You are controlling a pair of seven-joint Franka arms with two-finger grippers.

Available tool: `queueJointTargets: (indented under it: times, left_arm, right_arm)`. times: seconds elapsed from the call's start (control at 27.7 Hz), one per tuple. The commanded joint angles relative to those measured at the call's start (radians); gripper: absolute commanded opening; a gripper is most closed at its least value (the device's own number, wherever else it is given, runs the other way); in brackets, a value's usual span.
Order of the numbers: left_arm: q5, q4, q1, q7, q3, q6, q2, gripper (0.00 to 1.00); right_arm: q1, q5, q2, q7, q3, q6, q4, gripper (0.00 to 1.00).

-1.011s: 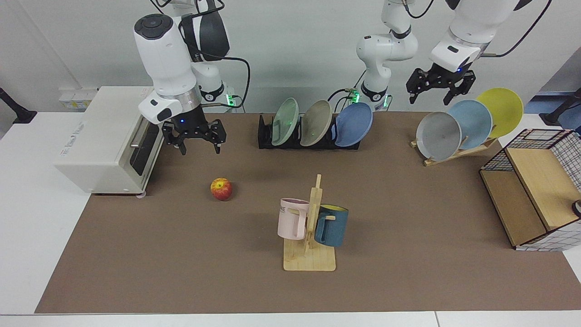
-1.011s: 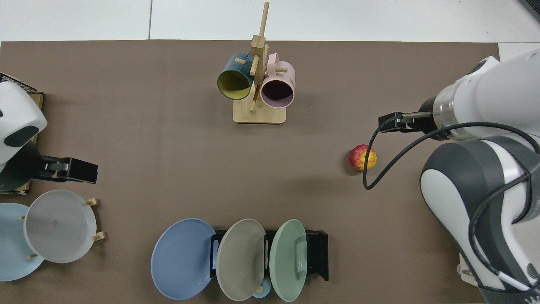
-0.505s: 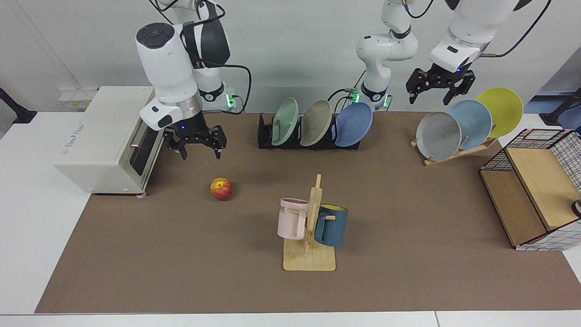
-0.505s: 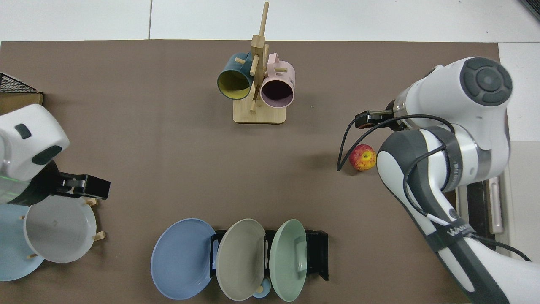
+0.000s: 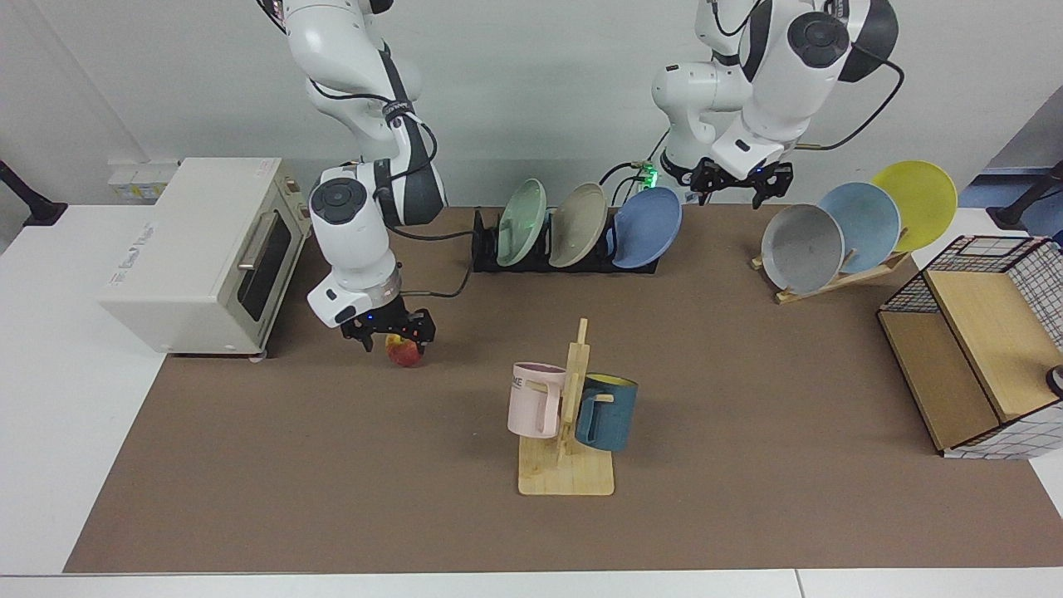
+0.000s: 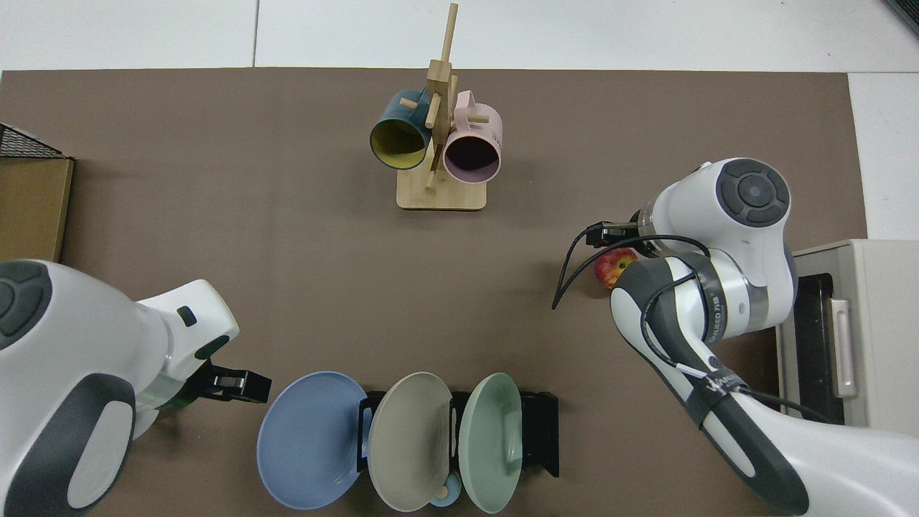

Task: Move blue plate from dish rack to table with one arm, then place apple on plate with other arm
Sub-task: 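Grasp the blue plate rim in the rack with the left gripper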

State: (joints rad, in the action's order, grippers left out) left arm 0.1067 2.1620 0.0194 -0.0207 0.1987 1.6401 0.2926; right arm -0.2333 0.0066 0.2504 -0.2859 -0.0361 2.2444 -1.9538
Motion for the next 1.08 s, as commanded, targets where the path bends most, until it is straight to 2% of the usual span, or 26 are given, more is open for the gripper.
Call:
queueJointTargets:
  times: [0.0, 0.4, 0.61, 0.65, 0.72, 0.76, 0.79, 0.83, 0.87, 0.9, 0.97, 1.05]
  left_arm:
    - [0.057, 0.176, 0.002, 0.008, 0.011, 0.110, 0.082, 1.00]
    - [0.090, 0.309, 0.005, 0.010, 0.048, 0.213, 0.079, 1.00]
    - [0.102, 0.315, 0.005, 0.008, 0.059, 0.241, 0.069, 0.98]
    - [0.103, 0.314, 0.005, 0.008, 0.064, 0.241, 0.068, 0.93]
    - [0.103, 0.311, 0.004, 0.005, 0.064, 0.239, 0.066, 0.69]
    - [0.103, 0.311, 0.004, 0.005, 0.064, 0.239, 0.066, 0.58]
    - [0.103, 0.311, 0.004, 0.005, 0.064, 0.237, 0.066, 0.47]
    - [0.103, 0.309, 0.004, 0.004, 0.064, 0.236, 0.065, 0.37]
    - [0.103, 0.309, 0.004, 0.004, 0.064, 0.234, 0.065, 0.28]
    - [0.103, 0.306, 0.004, 0.005, 0.064, 0.233, 0.065, 0.22]
    - [0.103, 0.303, 0.004, 0.005, 0.064, 0.231, 0.065, 0.15]
    - [0.103, 0.294, 0.002, 0.008, 0.064, 0.224, 0.065, 0.09]
  right_arm:
    - [0.000, -0.014, 0.009, -0.029, 0.002, 0.069, -0.060, 1.00]
    - [0.000, -0.014, 0.046, -0.030, 0.002, 0.124, -0.102, 1.00]
    - [0.002, -0.014, 0.066, -0.030, 0.002, 0.127, -0.105, 0.99]
    - [0.002, -0.014, 0.066, -0.030, 0.002, 0.127, -0.105, 0.99]
    - [0.002, -0.014, 0.066, -0.030, 0.002, 0.127, -0.105, 0.95]
    - [0.002, -0.014, 0.066, -0.030, 0.002, 0.127, -0.105, 0.90]
    - [0.002, -0.013, 0.067, -0.029, 0.002, 0.127, -0.105, 0.76]
    - [0.002, -0.014, 0.069, -0.029, 0.002, 0.126, -0.105, 0.48]
    - [0.000, -0.014, 0.069, -0.030, 0.004, 0.121, -0.103, 0.27]
    - [-0.003, -0.013, 0.069, -0.029, 0.002, 0.116, -0.099, 0.16]
    - [-0.011, -0.013, 0.067, -0.029, 0.002, 0.112, -0.093, 0.03]
    - [-0.008, -0.013, 0.067, -0.027, 0.001, 0.107, -0.082, 0.00]
